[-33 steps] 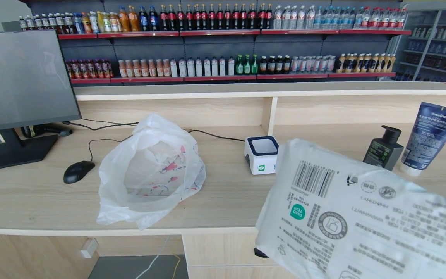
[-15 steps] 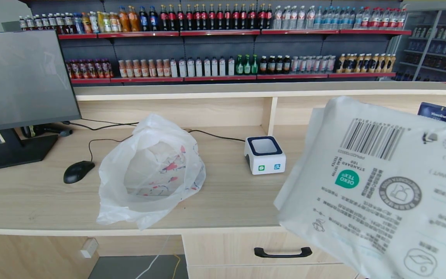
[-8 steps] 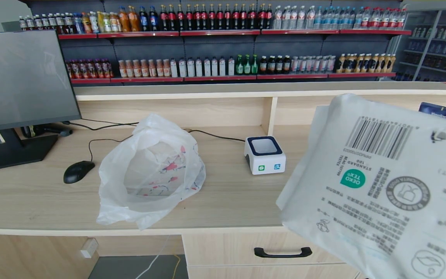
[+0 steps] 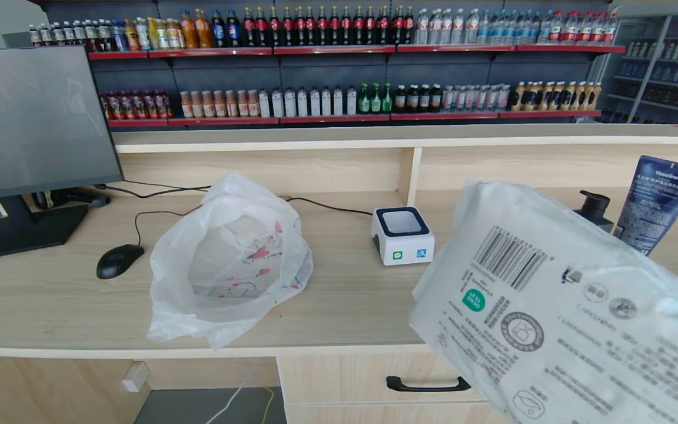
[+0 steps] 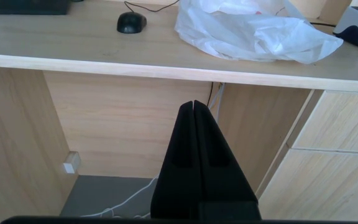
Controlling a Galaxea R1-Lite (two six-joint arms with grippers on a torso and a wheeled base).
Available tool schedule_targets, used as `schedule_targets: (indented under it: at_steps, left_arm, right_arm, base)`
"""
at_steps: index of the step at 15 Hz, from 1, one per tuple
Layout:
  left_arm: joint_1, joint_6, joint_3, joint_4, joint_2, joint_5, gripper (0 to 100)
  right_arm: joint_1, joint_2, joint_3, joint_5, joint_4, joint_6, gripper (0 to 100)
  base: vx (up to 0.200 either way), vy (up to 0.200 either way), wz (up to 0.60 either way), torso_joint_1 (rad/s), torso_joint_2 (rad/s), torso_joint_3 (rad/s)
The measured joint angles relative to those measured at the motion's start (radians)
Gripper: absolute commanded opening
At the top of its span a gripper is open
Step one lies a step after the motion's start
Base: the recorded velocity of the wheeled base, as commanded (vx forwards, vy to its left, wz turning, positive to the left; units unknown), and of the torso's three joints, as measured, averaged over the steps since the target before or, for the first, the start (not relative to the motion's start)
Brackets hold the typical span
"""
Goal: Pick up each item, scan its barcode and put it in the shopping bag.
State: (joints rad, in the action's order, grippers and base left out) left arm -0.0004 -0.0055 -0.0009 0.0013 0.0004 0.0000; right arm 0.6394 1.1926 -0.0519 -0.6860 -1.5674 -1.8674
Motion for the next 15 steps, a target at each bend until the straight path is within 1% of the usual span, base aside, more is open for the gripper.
schedule_targets:
  at_steps: [2, 4, 6, 8, 9, 12, 14, 15]
  left_arm:
    - [0.0, 0.0, 0.0, 0.0, 0.0, 0.0, 0]
    - [0.0, 0.0, 0.0, 0.0, 0.0, 0.0, 0]
    - [0.0, 0.0, 0.0, 0.0, 0.0, 0.0, 0]
    - [0.0, 0.0, 0.0, 0.0, 0.0, 0.0, 0]
    - [0.0, 0.0, 0.0, 0.0, 0.0, 0.0, 0]
    - [0.0, 0.0, 0.0, 0.0, 0.0, 0.0, 0]
    - [0.0, 0.0, 0.0, 0.0, 0.0, 0.0, 0]
    - [0.0, 0.0, 0.0, 0.0, 0.0, 0.0, 0]
  right_arm:
    - [-0.003, 0.084, 0.032, 0.025, 0.014, 0.236, 0]
    - [-0.012, 0.161, 0.045, 0.109, 0.033, 0.404, 0]
    - [-0.017, 0.204, 0.05, 0.124, 0.036, 0.51, 0]
    - [-0.035, 0.235, 0.051, 0.137, 0.046, 0.672, 0]
    - [-0.044, 0.247, 0.051, 0.165, 0.061, 0.742, 0]
    - [-0.059, 0.297, 0.052, 0.299, 0.09, 0.94, 0]
    - [-0.063, 0.318, 0.052, 0.386, 0.105, 1.027, 0]
    - [-0.064, 0.327, 0.051, 0.398, 0.106, 1.062, 0]
  base:
    - [0.0, 0.0, 0.0, 0.0, 0.0, 0.0]
    - [0.0, 0.0, 0.0, 0.0, 0.0, 0.0]
    - [0.0, 0.0, 0.0, 0.0, 0.0, 0.0]
    - [0.0, 0.0, 0.0, 0.0, 0.0, 0.0]
    - [0.0, 0.0, 0.0, 0.0, 0.0, 0.0]
    - [0.0, 0.0, 0.0, 0.0, 0.0, 0.0]
    - [0.0, 0.0, 0.0, 0.0, 0.0, 0.0]
    - [0.0, 0.0, 0.0, 0.0, 0.0, 0.0]
